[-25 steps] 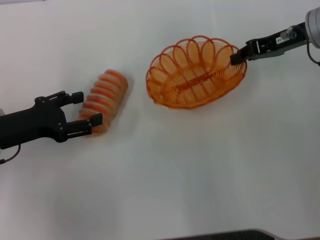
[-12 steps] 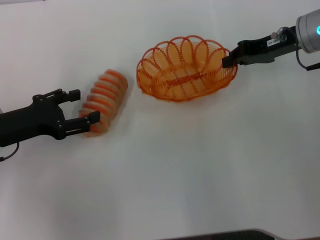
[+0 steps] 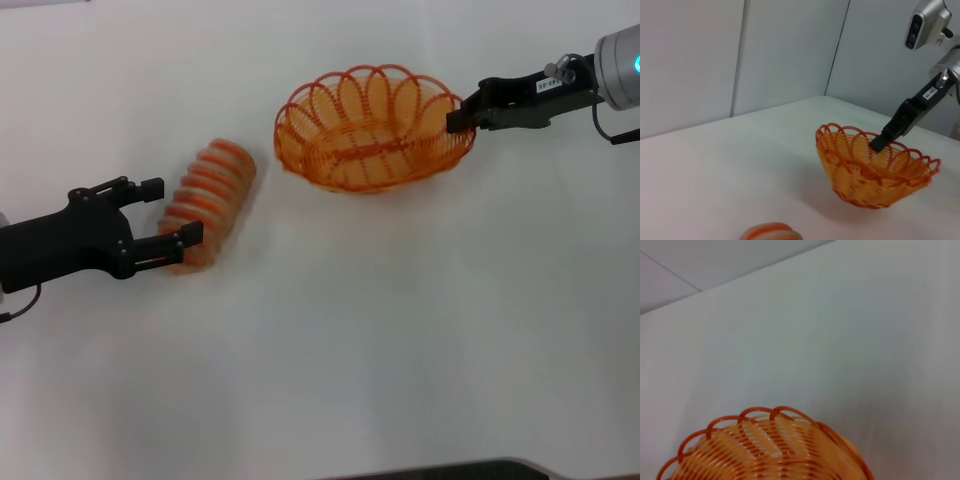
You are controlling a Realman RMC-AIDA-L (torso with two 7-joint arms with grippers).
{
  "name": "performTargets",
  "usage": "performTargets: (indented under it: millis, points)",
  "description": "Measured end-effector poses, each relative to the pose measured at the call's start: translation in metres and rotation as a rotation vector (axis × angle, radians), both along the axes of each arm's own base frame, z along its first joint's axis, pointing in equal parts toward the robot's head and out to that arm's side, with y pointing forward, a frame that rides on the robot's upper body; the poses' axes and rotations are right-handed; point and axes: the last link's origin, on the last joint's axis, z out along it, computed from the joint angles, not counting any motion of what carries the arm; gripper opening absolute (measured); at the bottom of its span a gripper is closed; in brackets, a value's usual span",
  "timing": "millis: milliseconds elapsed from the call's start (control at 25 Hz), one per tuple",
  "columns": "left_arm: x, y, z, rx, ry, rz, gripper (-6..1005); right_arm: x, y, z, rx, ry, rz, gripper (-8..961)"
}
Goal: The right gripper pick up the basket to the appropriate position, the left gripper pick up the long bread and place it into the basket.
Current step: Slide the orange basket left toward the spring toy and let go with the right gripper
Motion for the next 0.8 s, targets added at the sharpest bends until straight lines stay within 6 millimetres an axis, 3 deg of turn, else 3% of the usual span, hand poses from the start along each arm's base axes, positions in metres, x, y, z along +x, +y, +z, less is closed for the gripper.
performTargets:
  millis: [800]
  points:
    - [0.0015, 0.0034, -0.0028, 0.007, 0.01, 0.001, 840, 0.0007, 0.0021, -0.0005, 0.041, 0.062, -0.049, 90]
